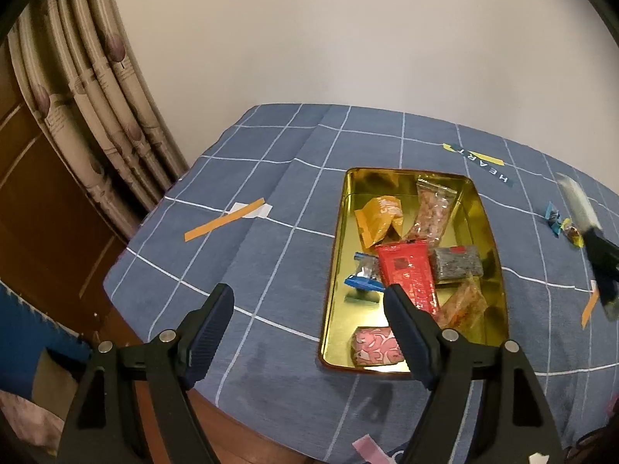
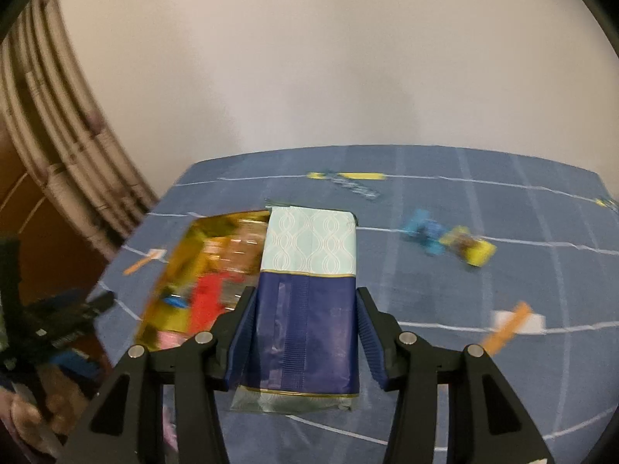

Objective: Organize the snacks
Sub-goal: 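Carry the navy-and-white box over the tin with the right gripper, then lower the navy-and-white box into the tin and open the right gripper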

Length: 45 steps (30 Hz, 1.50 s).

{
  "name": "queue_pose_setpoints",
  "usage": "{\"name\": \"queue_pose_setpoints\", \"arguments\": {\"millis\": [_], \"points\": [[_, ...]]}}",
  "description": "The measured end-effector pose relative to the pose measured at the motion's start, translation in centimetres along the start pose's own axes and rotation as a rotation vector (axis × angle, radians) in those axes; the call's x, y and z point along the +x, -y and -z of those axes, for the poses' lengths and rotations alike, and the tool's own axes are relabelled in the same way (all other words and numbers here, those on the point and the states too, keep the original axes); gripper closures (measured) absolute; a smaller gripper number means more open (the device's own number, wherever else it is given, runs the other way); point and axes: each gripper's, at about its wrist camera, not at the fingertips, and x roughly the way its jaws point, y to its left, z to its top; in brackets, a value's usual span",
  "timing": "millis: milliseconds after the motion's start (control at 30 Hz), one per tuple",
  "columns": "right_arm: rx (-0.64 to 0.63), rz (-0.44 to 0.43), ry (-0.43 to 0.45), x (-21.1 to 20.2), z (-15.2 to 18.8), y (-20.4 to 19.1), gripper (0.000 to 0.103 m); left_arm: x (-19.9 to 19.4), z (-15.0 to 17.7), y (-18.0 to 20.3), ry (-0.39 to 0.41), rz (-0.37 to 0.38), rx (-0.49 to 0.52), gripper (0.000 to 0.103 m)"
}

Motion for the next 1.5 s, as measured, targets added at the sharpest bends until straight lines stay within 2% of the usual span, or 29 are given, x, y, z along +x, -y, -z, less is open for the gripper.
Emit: {"name": "queue_pose_setpoints", "arguments": {"millis": [200,467,533,633,800,967,1233,1500], "points": [[-0.042,-0.091,-0.048,4.0,-1.6,-5.5,0.053,1.0,-0.2,-1.4,-0.017,-0.025,-0.028,0.026],[-0.044,-0.152,-0.132,9.5,-2.3,-10.0,0.052,2.9,-0.3,-3.2,-0.061,-0.061,-0.065,0.026],[-0.043,-0.159,-0.155,10.8,-2.2,-10.9,0.052,3.0,-0.4,-3.6,-0.062,-0.077,-0.071,0.023],[-0.057,-0.155,-0.176,12.1,-1.9,-11.8,0.053,2.9,-0.5,-4.2,-0.054,-0.096,-0.090,0.018],[-0.114,-0.121,-0.196,14.1,-1.2,-13.7,0.053,2.8,-0.6,-4.6,-0.039,-0.126,-0.093,0.017],[-0.173,-0.076,-0.204,15.3,-0.3,-14.7,0.053,3.1,-0.5,-4.7,-0.049,-0.127,-0.089,0.016],[-0.276,-0.005,-0.170,15.6,-0.1,-16.0,0.053,3.7,-0.4,-4.9,-0.064,-0.136,-0.099,0.015],[-0.306,0.034,-0.156,16.0,-0.1,-16.3,0.052,4.3,-0.3,-5.2,-0.080,-0.141,-0.110,0.014]]}}
